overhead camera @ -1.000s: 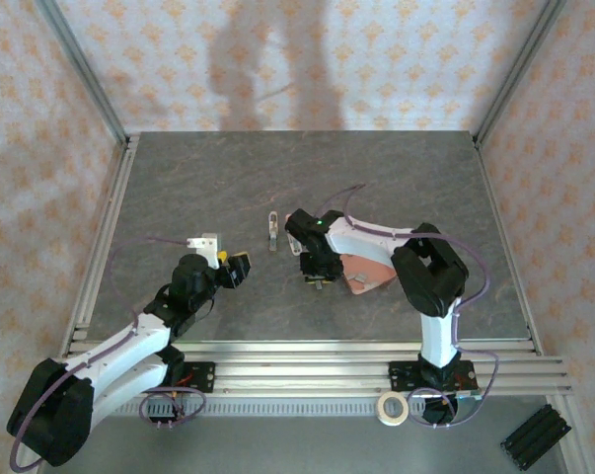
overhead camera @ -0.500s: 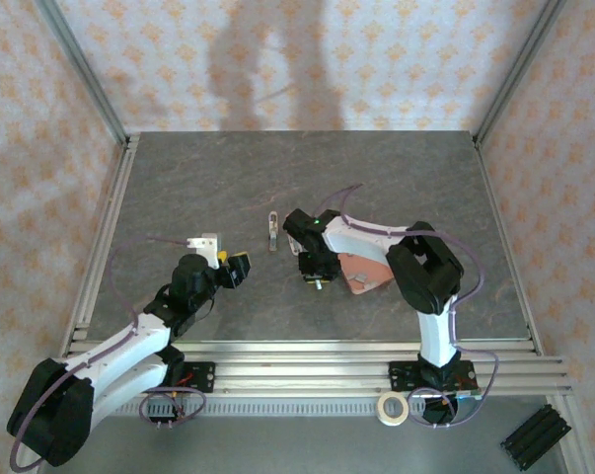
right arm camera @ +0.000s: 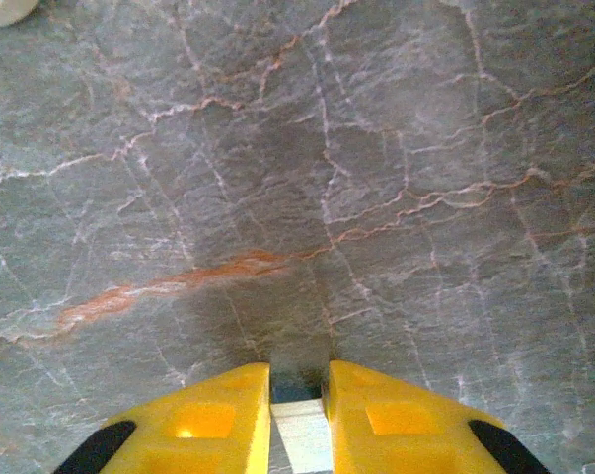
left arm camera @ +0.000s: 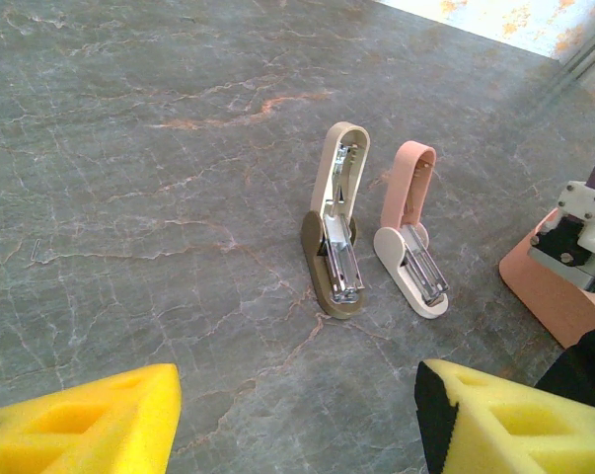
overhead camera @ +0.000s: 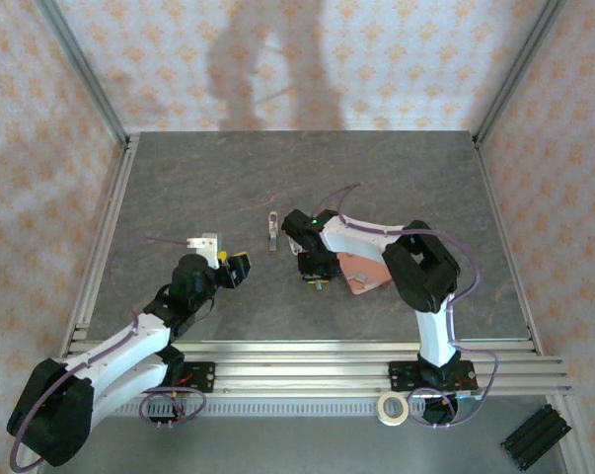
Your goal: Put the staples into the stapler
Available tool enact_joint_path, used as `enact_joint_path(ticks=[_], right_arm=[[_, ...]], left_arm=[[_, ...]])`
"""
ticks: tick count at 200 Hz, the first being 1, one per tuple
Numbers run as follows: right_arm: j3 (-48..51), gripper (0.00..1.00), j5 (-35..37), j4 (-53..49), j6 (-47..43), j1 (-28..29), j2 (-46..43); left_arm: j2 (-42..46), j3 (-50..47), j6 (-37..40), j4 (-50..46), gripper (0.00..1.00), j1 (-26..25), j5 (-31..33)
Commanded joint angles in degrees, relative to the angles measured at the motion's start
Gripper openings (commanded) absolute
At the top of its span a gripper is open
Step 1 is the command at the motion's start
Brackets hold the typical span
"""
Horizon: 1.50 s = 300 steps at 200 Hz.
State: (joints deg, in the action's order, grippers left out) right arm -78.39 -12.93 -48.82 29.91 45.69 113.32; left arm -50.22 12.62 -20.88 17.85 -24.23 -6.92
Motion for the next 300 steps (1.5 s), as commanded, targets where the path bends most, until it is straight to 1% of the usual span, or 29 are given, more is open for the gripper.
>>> enact_joint_path(ticks=[1, 15, 36, 62, 79, 101, 131, 162, 198, 300], right_arm=[[0.4, 0.19, 5.34, -1.08, -0.21, -0.16, 1.79], [1.74, 0.17, 5.96, 0.51, 0.28, -0.16, 0.3], [5.3, 0.16, 7.69, 6.01, 1.71, -0.16, -5.35], [10.54, 0.16, 10.44, 16.88, 1.28, 0.01, -12.93], [13.32, 0.17, 12.31, 24.17, 0.71, 0.0, -15.89], [14.54, 0.17, 14.25, 31.91, -0.86, 0.41, -16.47], [13.42, 0.17, 16.43, 39.92, -4.39, 0.96, -13.09], [9.4, 0.17, 16.37, 41.37, -7.46, 0.98, -8.3], [7.53, 0.17, 15.83, 41.77, -8.65, 0.98, -5.25], [5.19, 0.16, 19.25, 41.18, -11.35, 0.98, -2.29]], left_arm=[[0.89, -0.58, 1.05, 1.59, 0.65, 0.5, -0.18], [0.99, -0.63, 1.08, 1.45, 0.65, 0.46, -0.14], [0.91, -0.84, 1.27, 1.48, 0.65, 0.41, 0.04], [1.08, -1.27, 1.4, 1.82, 0.65, 0.45, 0.48], [1.17, -1.79, 1.16, 2.52, 0.65, 0.41, 1.11], [1.26, -1.96, 1.06, 2.74, 0.65, 0.49, 1.5], [1.09, -2.06, 0.76, 2.79, 0.65, 0.44, 1.92], [0.98, -1.86, 0.84, 2.81, 0.65, 0.41, 2.05], [0.77, -1.75, 1.47, 2.73, 0.65, 0.42, 2.31], [0.82, -1.72, 2.26, 2.46, 0.66, 0.43, 2.5]])
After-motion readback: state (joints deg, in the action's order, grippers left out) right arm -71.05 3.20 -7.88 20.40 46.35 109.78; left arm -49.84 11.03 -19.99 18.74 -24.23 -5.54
